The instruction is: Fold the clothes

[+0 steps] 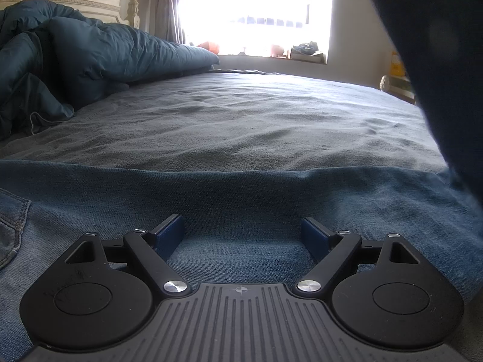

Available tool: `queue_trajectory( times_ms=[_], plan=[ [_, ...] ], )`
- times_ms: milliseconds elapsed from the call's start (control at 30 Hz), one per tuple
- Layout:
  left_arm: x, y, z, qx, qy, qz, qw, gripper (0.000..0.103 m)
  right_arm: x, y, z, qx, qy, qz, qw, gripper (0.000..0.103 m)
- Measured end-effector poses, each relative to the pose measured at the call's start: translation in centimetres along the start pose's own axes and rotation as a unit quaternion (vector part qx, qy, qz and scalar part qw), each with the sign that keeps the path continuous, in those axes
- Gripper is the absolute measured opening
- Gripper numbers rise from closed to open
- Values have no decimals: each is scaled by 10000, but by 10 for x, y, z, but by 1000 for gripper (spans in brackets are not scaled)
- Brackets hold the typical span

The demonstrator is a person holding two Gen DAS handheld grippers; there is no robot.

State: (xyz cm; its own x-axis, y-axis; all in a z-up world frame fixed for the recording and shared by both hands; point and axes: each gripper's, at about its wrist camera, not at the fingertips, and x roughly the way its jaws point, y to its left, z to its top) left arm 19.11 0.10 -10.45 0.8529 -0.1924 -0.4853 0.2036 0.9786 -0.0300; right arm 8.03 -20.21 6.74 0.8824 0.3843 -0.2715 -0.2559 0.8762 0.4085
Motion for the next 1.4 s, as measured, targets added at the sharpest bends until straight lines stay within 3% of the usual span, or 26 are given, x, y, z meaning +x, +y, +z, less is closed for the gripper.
queue_trajectory(
  times_ms=[200, 367, 500, 667, 800, 1033, 1133, 1267, 1400],
  plan=[
    [-9, 14, 8, -378, 72, -285, 9989, 87, 30, 33, 19, 552, -137, 709, 9959, 8],
    [-41, 53, 17, -1057, -173, -512, 9929, 87, 51, 56, 21, 742, -184, 942, 9926, 8],
    [-76, 95, 16, -1417, -455, -306, 9884, 88, 72, 75, 16, 801, -106, 1140, 9902, 8],
    [-113, 153, 2, -1907, -663, 387, 9786, 88, 107, 106, 3, 822, 77, 1487, 9854, 8],
    [-138, 196, -17, -2405, -1000, 950, 9608, 88, 148, 136, -12, 839, 339, 1774, 9800, 9],
    [-158, 258, -53, -3633, -1228, 1555, 9103, 88, 214, 192, -47, 844, 839, 2146, 9694, 9],
    [-161, 275, -69, -3984, -1168, 1559, 8963, 88, 234, 222, -67, 583, 986, 2161, 9696, 9],
    [-159, 290, -88, -4317, -1013, 1400, 8853, 87, 260, 263, -106, -77, 1245, 2010, 9716, 9],
    [-162, 304, -105, -4869, -1038, 1069, 8607, 82, 276, 289, -139, -622, 1520, 1867, 9686, 9]
  ],
)
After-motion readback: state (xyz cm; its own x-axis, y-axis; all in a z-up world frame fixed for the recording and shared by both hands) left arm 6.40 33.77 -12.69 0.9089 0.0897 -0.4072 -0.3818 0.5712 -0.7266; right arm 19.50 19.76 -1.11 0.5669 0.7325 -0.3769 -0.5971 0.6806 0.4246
